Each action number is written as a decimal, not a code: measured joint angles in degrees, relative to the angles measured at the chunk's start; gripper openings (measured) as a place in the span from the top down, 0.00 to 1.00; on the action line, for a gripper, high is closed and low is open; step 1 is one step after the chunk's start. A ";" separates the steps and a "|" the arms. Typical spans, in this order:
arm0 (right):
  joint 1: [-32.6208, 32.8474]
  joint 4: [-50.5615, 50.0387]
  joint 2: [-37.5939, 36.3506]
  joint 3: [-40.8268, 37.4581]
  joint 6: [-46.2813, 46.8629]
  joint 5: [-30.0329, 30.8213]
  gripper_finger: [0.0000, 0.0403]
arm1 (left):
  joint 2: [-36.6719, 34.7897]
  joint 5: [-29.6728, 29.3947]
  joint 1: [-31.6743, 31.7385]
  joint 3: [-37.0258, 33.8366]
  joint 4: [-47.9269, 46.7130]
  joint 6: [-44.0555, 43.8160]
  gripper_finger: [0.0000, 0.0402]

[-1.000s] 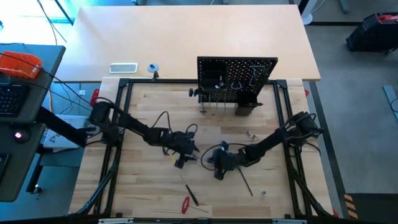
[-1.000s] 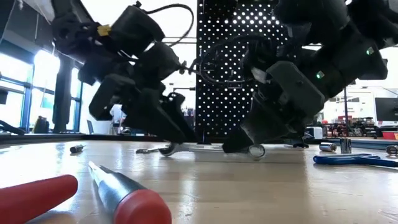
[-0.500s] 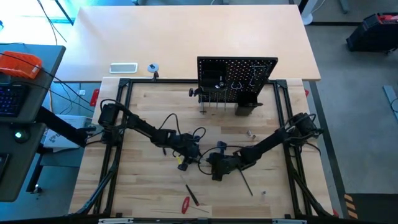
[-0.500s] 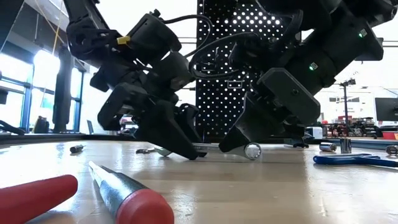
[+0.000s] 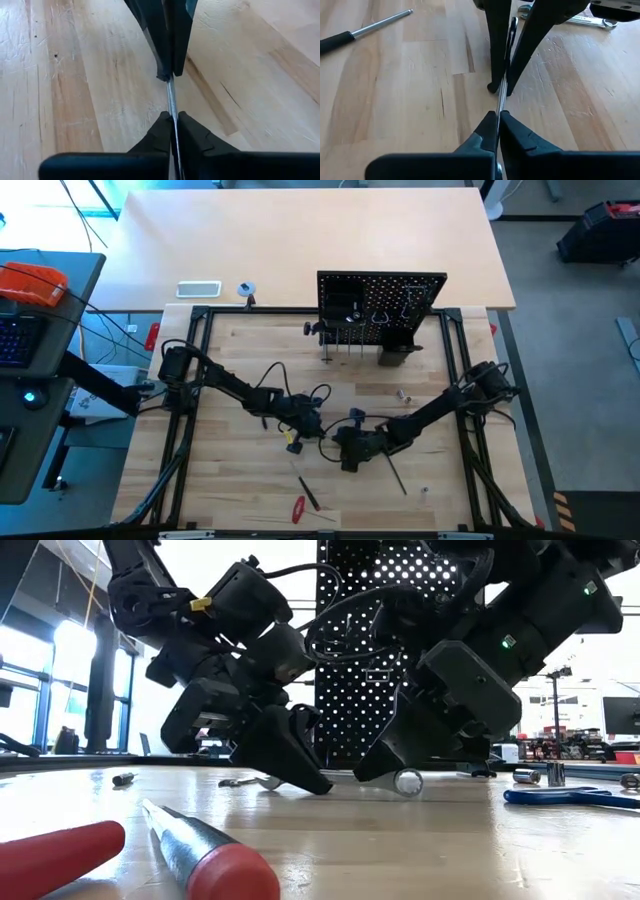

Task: Hang tools onto peg board
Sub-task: Hang the silver combination wrench onto the pegboard

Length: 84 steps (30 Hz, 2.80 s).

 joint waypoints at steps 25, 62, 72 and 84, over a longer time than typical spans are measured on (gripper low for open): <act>16.96 -18.29 -21.17 -0.04 30.65 41.76 0.71 | -21.27 -32.39 -6.80 -0.24 0.98 20.95 0.99; -3.65 47.77 -16.28 0.03 -0.77 36.88 0.71 | -22.29 -60.86 -10.27 -0.17 31.43 74.48 0.99; -8.94 48.22 -16.10 0.99 3.25 27.55 0.71 | -22.29 -62.00 -9.91 -0.17 35.85 83.55 0.99; -8.60 42.92 -15.75 7.00 -6.98 26.24 0.95 | -22.38 -61.42 -9.75 0.02 36.79 83.00 0.97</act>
